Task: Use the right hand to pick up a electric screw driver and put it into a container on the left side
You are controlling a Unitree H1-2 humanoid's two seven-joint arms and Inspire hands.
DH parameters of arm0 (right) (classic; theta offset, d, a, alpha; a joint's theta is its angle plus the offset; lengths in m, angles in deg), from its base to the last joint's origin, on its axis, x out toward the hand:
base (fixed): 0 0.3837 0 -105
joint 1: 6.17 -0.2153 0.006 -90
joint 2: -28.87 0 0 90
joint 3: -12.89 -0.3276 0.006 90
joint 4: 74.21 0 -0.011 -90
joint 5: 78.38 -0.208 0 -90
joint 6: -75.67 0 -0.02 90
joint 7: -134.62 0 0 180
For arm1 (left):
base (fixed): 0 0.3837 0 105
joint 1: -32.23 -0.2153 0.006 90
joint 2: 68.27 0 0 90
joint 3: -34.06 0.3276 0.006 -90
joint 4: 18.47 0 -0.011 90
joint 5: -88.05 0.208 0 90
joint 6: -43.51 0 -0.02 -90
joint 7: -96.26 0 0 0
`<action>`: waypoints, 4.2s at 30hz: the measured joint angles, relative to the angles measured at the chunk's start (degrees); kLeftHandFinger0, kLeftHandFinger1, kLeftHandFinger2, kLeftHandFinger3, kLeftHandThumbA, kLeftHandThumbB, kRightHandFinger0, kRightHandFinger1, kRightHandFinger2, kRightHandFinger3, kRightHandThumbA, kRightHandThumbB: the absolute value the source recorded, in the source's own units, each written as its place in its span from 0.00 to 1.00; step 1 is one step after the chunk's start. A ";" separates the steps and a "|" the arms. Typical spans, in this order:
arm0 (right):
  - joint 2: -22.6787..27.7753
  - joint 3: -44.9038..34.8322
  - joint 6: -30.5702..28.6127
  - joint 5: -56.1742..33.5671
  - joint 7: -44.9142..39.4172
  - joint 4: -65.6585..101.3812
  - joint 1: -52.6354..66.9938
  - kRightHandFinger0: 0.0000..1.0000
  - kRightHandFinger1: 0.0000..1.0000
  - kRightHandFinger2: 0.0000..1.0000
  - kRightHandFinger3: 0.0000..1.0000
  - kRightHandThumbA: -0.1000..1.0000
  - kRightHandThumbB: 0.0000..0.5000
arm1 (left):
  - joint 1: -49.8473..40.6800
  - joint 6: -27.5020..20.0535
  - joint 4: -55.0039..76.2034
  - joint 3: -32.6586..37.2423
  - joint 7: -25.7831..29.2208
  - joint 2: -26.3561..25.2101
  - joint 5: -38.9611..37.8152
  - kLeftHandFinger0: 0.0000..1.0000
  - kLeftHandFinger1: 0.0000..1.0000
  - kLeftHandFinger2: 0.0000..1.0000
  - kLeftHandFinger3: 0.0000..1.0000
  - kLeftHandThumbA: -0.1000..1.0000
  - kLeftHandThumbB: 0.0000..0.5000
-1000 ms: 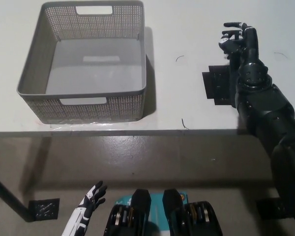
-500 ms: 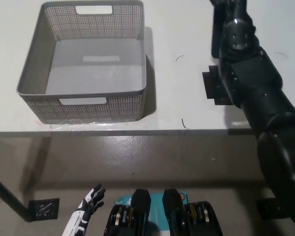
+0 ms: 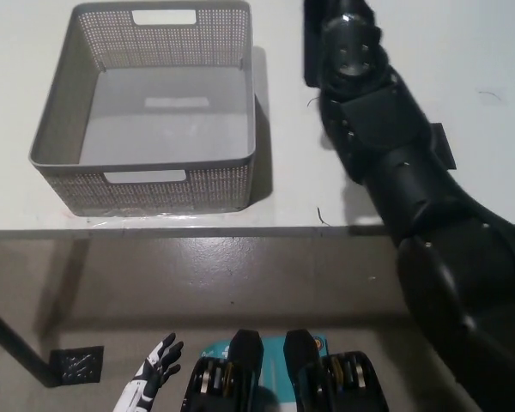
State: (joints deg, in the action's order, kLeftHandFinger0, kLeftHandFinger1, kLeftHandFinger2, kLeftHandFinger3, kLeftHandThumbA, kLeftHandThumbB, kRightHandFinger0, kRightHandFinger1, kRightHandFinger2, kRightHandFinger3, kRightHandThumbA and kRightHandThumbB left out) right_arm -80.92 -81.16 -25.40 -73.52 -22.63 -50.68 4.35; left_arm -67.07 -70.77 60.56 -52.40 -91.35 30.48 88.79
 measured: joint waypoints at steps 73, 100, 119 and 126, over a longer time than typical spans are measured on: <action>-6.42 8.39 -4.25 -0.81 -2.14 -11.92 5.54 1.00 1.00 1.00 1.00 0.78 0.88 | -2.92 1.72 3.86 4.17 -2.89 -2.15 0.54 1.00 1.00 1.00 1.00 1.00 0.58; 1.55 11.27 -3.24 0.90 -9.53 13.11 19.96 1.00 1.00 1.00 1.00 1.00 0.87 | -2.12 2.65 3.98 4.60 -3.62 -2.49 0.95 1.00 1.00 1.00 1.00 1.00 0.56; 12.85 9.50 0.16 -0.99 -12.35 52.45 54.45 1.00 1.00 1.00 1.00 1.00 0.72 | -1.81 2.88 2.45 4.36 -3.60 -2.47 0.96 1.00 1.00 1.00 1.00 1.00 0.39; 14.18 10.01 -2.37 -2.95 -14.64 67.37 74.47 1.00 1.00 1.00 1.00 0.99 0.69 | -1.55 2.82 2.34 2.30 -3.44 -2.42 0.86 1.00 1.00 1.00 1.00 1.00 0.35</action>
State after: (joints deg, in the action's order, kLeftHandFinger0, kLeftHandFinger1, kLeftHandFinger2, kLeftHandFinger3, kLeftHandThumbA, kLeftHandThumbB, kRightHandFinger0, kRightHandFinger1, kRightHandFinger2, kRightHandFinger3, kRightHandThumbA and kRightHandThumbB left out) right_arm -66.74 -71.15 -27.77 -76.47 -37.27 16.69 78.82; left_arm -68.62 -67.95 62.90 -50.10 -94.79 28.06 89.65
